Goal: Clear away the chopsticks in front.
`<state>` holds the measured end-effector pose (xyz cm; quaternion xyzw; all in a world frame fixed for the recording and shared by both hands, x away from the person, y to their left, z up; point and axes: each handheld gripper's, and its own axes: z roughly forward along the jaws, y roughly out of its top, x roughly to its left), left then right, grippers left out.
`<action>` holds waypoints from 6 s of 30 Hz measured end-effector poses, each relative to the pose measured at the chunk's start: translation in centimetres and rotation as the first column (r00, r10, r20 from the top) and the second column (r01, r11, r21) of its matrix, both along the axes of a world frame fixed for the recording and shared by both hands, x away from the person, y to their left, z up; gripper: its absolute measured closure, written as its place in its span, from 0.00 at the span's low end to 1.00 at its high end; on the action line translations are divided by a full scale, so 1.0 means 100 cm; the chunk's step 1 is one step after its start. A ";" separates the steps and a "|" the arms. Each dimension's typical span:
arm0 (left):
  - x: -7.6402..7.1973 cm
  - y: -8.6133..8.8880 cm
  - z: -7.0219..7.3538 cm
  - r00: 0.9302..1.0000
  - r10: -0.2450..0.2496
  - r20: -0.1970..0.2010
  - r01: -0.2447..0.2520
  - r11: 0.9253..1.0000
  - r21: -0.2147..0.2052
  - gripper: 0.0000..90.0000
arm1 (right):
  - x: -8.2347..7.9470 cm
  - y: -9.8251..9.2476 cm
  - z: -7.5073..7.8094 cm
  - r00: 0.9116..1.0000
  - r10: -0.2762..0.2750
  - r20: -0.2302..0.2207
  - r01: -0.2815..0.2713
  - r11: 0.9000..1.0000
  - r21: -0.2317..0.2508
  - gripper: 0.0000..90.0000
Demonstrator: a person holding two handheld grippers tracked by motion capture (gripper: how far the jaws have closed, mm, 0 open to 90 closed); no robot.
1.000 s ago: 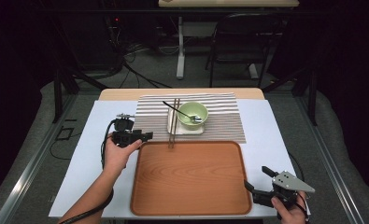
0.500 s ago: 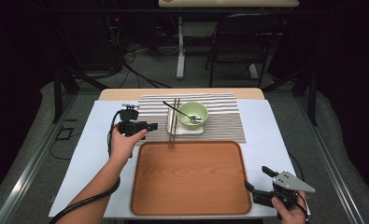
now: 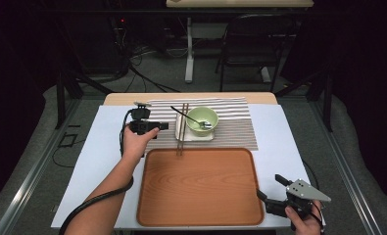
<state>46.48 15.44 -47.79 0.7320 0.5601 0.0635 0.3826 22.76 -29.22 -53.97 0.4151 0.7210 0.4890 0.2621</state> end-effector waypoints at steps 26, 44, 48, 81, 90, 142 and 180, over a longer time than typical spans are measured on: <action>0.023 -0.016 -0.021 0.999 -0.041 0.014 0.041 0.999 -0.015 0.59 | 0.000 0.000 0.000 1.000 0.006 -0.004 -0.006 1.000 0.015 0.16; 0.030 -0.028 -0.027 1.000 -0.018 0.004 0.018 0.999 -0.050 0.59 | 0.000 -0.001 0.000 1.000 0.003 -0.005 -0.002 1.000 0.018 0.16; 0.032 -0.033 -0.029 0.999 -0.034 0.002 0.034 0.999 -0.037 0.59 | 0.000 -0.001 0.000 1.000 0.003 -0.004 -0.003 1.000 0.019 0.16; 0.040 -0.055 -0.048 1.000 0.011 0.006 -0.012 0.998 0.062 0.82 | 0.000 -0.002 0.002 1.000 0.005 0.000 -0.005 0.999 0.035 0.16; 0.044 -0.059 -0.051 1.000 0.027 -0.010 -0.026 0.998 0.055 0.84 | 0.000 -0.001 0.002 1.000 0.003 -0.001 -0.003 0.999 0.037 0.16; 0.039 -0.049 -0.048 0.966 0.224 -0.129 -0.233 0.971 -0.056 0.94 | 0.001 -0.002 0.002 1.000 0.007 -0.004 -0.006 0.999 0.047 0.16; -0.124 0.011 -0.049 0.960 0.250 -0.126 -0.260 0.963 -0.069 0.94 | 0.001 -0.002 0.001 1.000 -0.003 -0.012 0.003 0.999 0.049 0.16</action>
